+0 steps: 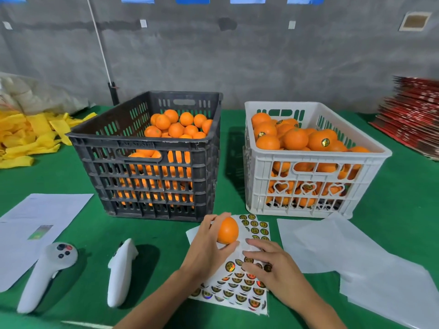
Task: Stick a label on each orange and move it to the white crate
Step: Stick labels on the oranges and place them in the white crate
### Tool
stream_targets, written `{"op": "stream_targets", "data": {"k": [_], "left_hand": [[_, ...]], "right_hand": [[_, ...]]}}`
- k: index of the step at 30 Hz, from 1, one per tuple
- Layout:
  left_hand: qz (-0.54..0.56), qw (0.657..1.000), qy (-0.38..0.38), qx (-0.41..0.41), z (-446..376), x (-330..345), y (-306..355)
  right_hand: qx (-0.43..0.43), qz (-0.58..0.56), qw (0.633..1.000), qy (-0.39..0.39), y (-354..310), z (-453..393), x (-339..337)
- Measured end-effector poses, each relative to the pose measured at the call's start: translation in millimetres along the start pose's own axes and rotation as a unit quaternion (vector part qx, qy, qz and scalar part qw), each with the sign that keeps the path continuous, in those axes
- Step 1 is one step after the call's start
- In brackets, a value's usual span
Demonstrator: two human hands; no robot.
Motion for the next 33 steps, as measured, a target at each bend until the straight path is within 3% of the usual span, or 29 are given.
{"op": "stream_targets", "data": {"k": [6,12,20,33], "left_hand": [[-0.004,1.000,0.008,0.003,1.6,-1.2,-0.6],[-0.008,1.000,0.009,-0.005,1.7,-0.4,-1.2],[0.014,1.000,0.009,-0.011,2.1,0.9,-4.6],[0.031,0.999,0.004,-0.018,2.4,2.2,-7.5]], "right_hand": [[0.024,-0.058,0.998,0.025,2.0,0.7,-0.8],[-0.045,0.174,0.982,0.054,-26.4,0.3,10.2],[-0.155,0.234,0.952,0.119,-41.7,4.8,10.5],[-0.148,0.223,0.954,0.132,-47.2,5.0,11.2]]}}
Point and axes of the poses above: each hand's wrist, its own z-axis away from the middle knuckle, its own x-axis out of the palm, y = z × x, the point moved 7 cm from there along -z, towards the middle knuckle, and after that the axes turned 2 degrees about -z, right-handed, at the moved point
